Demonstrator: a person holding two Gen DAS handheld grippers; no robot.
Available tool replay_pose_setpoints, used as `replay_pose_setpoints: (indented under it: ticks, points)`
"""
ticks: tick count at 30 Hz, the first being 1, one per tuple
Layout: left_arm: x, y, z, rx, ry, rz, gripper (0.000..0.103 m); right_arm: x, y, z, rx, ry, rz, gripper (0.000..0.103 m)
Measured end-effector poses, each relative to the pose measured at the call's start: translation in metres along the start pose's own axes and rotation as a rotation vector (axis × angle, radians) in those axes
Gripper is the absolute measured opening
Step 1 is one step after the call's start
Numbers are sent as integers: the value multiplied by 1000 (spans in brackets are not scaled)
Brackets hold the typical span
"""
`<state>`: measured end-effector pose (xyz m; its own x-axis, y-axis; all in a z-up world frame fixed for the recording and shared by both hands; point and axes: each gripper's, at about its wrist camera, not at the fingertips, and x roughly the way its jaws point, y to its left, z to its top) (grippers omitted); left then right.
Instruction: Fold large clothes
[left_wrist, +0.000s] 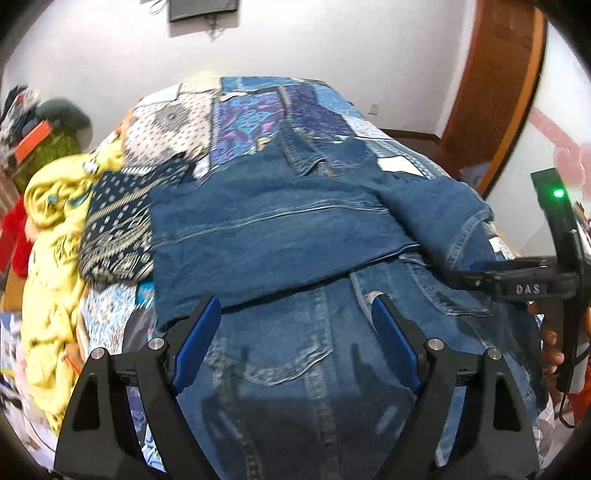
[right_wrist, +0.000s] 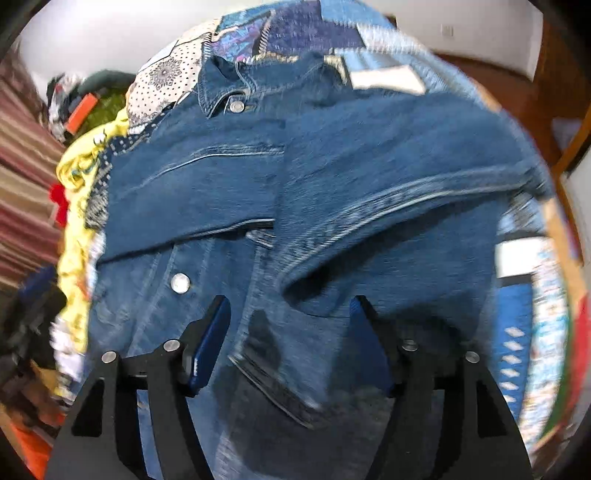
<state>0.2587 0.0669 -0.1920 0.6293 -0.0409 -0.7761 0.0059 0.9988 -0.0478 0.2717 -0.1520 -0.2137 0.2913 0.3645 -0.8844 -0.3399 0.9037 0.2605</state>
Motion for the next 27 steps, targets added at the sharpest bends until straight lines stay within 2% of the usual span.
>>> replay_pose_setpoints:
  ticks: [2, 4, 6, 7, 13, 17, 21, 22, 23, 27]
  points:
    - [0, -12, 7, 31, -7, -5, 84, -6, -3, -1, -5, -14, 7, 64]
    - [2, -29, 21, 75, -19, -14, 84, -28, -20, -3, 14, -86, -15, 64]
    - [4, -46, 36, 108, -26, -36, 84, -45, -35, -2, 32, -149, -74, 65]
    - [6, -54, 44, 121, -26, -53, 84, -45, -35, -2, 32, -149, -74, 66]
    - [28, -108, 83, 207, -14, -131, 87, -79, -83, -5, 101, -271, -215, 74]
    - [63, -154, 100, 282, 54, -203, 87, -83, -105, -12, 145, -287, -259, 76]
    - [99, -194, 100, 365, 103, -223, 87, -73, -123, -16, 183, -258, -255, 77]
    - [110, -203, 98, 386, 121, -236, 82, -67, -126, -16, 189, -244, -254, 77]
    - [120, -211, 97, 401, 141, -242, 72, -65, -129, -18, 192, -234, -251, 77]
    - [155, -221, 88, 413, 228, -251, 56, -52, -135, -24, 202, -196, -220, 77]
